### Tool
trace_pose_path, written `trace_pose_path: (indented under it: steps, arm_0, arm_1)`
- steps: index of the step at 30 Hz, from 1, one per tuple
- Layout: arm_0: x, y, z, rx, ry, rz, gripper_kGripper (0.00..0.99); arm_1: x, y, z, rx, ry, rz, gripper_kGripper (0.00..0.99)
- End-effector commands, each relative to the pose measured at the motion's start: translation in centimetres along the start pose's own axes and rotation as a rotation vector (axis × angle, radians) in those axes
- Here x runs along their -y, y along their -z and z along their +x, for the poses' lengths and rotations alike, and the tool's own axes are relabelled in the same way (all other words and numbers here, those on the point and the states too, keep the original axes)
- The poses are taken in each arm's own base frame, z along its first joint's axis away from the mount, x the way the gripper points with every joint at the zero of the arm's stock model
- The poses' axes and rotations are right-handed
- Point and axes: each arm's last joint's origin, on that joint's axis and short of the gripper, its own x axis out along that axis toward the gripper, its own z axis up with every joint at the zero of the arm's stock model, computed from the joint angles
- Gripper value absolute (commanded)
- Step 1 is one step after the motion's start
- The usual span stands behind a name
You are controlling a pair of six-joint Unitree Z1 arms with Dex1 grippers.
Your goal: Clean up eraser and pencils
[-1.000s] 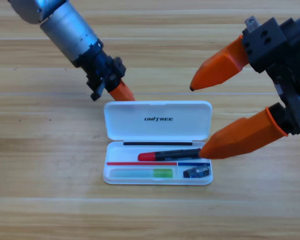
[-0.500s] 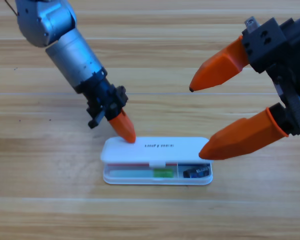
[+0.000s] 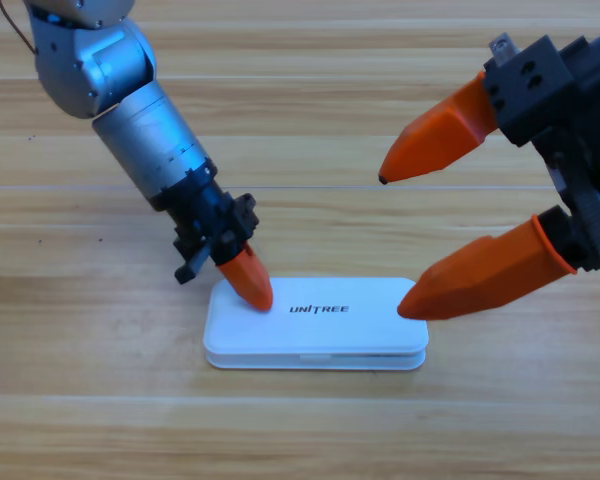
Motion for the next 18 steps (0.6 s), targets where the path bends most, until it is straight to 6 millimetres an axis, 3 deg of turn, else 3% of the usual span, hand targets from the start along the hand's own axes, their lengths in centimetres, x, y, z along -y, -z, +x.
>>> trace_pose_path:
  steps: [1, 18]
  arm_0:
    - [1.3, -0.8, 1.8, -0.032, 0.024, 0.022, 0.000]
    - [3.8, -1.7, 2.9, -0.077, -0.054, 0.058, 0.000]
  arm_1:
    - [0.2, 0.8, 0.9, -0.019, -0.020, 0.030, 0.959]
    - [0.4, 0.8, 1.2, -0.025, -0.023, 0.036, 0.959]
